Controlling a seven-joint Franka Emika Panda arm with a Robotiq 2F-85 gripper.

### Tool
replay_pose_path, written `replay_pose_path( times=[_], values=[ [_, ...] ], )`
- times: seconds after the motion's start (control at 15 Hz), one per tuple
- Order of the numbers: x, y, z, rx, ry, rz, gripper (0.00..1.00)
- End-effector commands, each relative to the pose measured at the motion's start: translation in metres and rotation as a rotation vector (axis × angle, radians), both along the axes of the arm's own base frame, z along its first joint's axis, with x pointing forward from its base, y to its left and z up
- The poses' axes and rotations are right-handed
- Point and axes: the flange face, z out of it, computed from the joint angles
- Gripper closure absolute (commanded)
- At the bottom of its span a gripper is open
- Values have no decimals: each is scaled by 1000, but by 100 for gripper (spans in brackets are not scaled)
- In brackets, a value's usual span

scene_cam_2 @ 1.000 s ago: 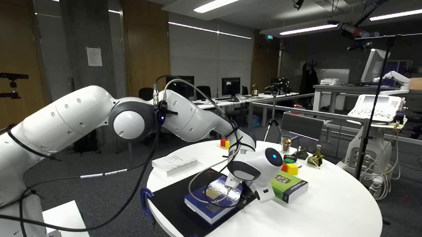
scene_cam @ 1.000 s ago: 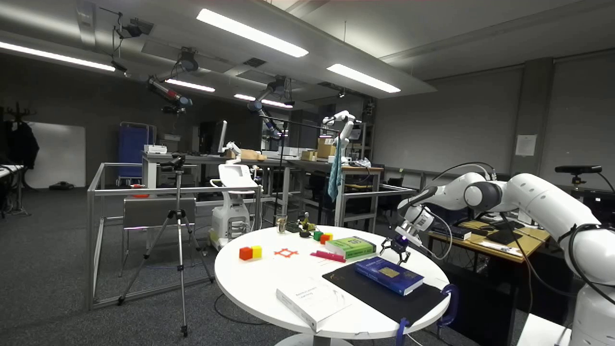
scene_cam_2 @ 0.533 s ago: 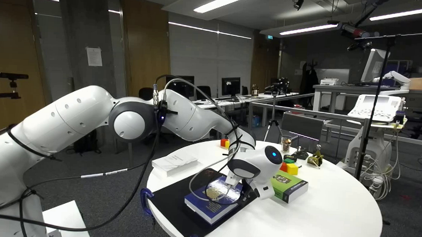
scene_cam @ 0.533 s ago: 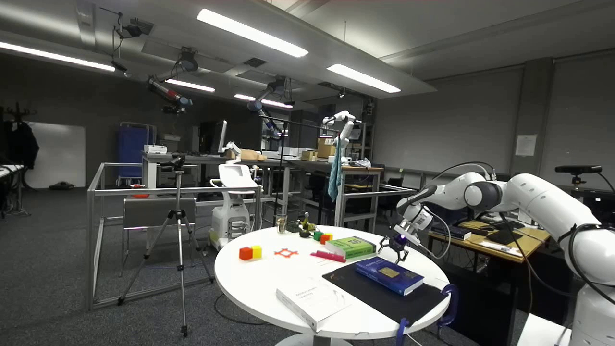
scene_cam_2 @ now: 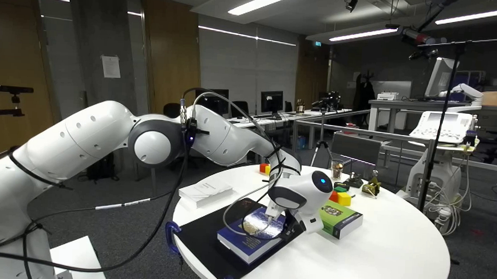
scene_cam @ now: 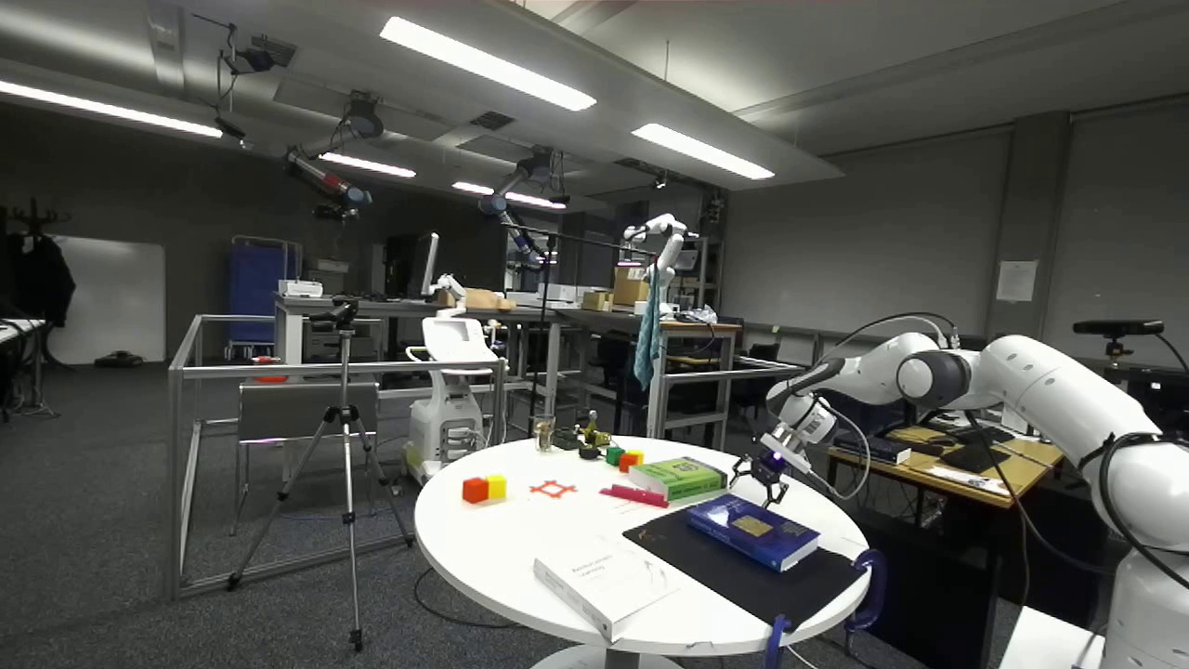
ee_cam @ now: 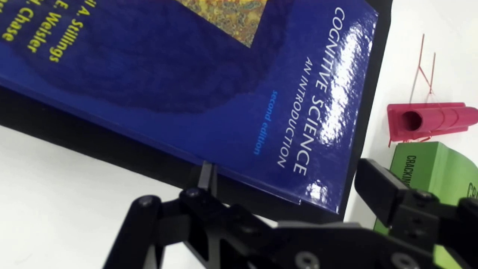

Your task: Open the blue book

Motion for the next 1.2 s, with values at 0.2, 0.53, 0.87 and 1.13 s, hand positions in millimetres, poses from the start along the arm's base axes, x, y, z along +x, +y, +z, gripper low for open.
replay_pose_path(
  times=[0.2,0.53,0.87,1.13],
  values=[
    [6,3,12,46,-59,5,0],
    [7,7,22,53,-74,10,0],
    [11,15,31,60,-85,28,0],
    [14,25,42,58,-105,63,0]
  ],
)
